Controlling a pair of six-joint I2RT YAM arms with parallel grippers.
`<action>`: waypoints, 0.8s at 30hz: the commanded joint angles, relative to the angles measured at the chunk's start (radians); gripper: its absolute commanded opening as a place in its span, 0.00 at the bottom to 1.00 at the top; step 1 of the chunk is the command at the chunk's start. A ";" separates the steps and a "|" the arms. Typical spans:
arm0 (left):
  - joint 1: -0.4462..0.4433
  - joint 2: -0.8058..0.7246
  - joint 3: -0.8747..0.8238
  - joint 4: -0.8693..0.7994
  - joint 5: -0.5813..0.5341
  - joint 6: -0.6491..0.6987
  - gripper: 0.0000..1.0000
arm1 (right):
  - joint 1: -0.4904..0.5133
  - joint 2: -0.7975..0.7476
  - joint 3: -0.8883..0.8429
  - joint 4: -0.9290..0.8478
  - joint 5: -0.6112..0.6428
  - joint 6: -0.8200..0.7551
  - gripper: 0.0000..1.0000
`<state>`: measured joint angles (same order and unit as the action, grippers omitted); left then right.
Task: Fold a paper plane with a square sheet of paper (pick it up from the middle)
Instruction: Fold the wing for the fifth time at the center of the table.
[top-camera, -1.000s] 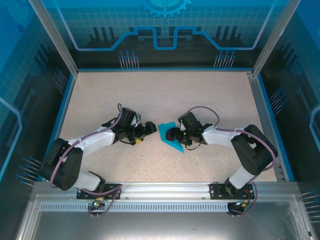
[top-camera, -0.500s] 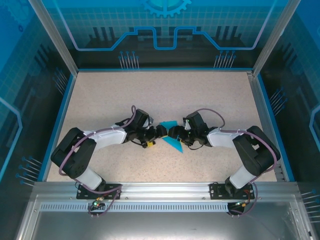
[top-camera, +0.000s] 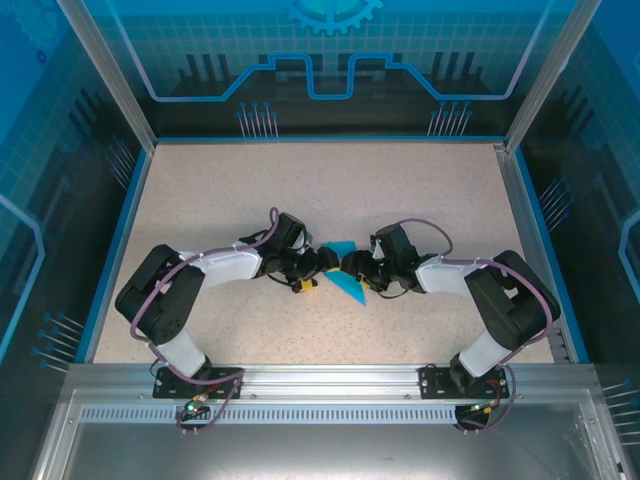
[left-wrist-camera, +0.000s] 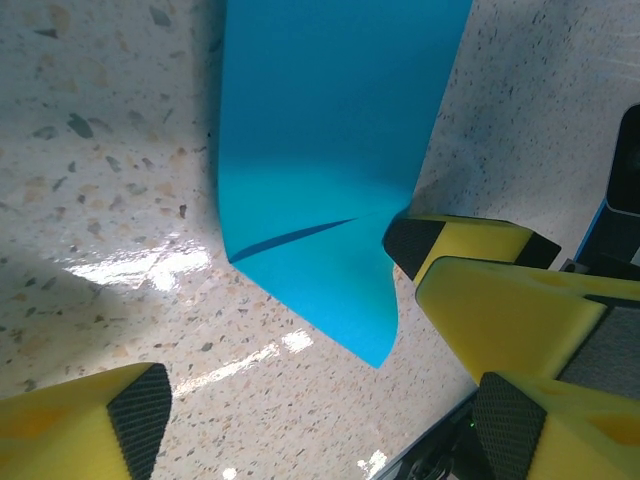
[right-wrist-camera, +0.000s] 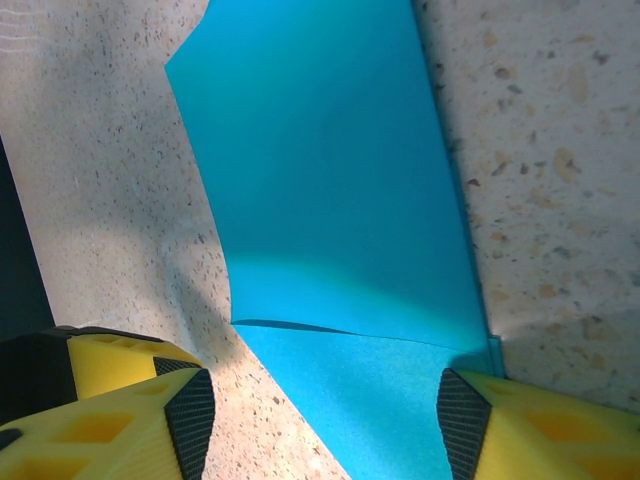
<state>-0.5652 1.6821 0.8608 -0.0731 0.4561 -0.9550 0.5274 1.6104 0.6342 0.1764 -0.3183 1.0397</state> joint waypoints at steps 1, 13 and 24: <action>-0.040 0.062 0.041 0.039 0.001 -0.025 0.80 | 0.005 0.055 -0.046 -0.100 0.011 -0.058 0.62; -0.035 0.038 0.027 0.024 -0.088 -0.015 0.65 | 0.002 0.055 -0.047 -0.132 0.039 -0.060 0.40; -0.036 0.086 0.045 0.051 -0.060 -0.021 0.55 | -0.001 0.056 -0.045 -0.150 0.053 -0.059 0.39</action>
<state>-0.5987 1.7447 0.8860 -0.0422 0.3862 -0.9710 0.5274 1.6169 0.6224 0.1600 -0.2878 0.9936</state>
